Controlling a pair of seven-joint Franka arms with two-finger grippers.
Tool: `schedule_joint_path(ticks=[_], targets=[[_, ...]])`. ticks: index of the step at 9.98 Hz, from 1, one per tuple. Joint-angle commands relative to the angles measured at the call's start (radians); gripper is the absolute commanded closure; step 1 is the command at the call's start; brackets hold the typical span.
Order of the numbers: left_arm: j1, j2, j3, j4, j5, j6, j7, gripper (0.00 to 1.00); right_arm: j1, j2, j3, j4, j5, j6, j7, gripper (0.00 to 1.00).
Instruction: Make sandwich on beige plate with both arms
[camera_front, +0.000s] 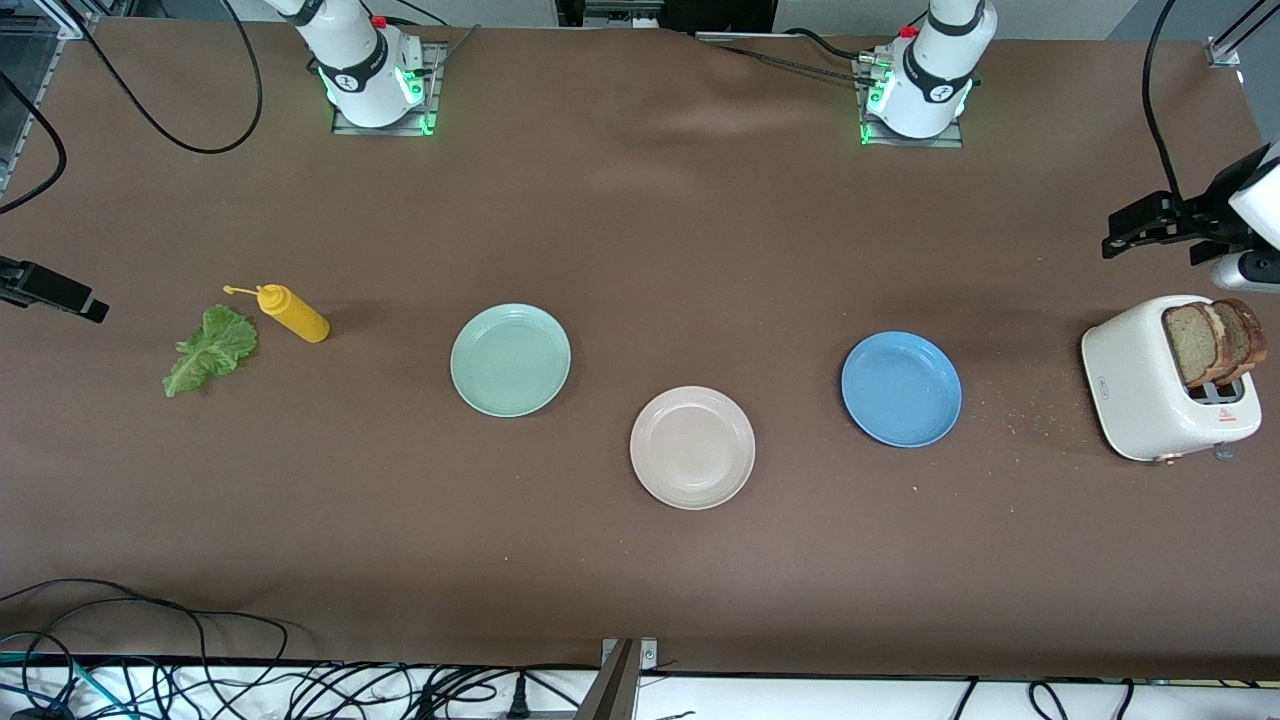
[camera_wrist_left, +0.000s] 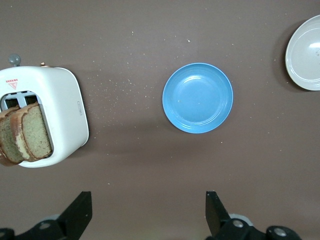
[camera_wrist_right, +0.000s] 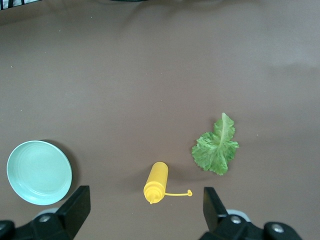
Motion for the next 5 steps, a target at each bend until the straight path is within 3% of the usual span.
schedule_joint_path(ticks=[1,5], targets=[[0.012,0.012,-0.009,0.036,0.003,-0.023,0.027,0.0,0.004,-0.013,0.001,0.005,-0.004,-0.018,-0.004,0.0],[0.011,0.01,-0.012,0.041,0.003,-0.023,0.026,0.0,0.004,-0.011,-0.001,0.005,0.006,-0.018,-0.001,0.0]])
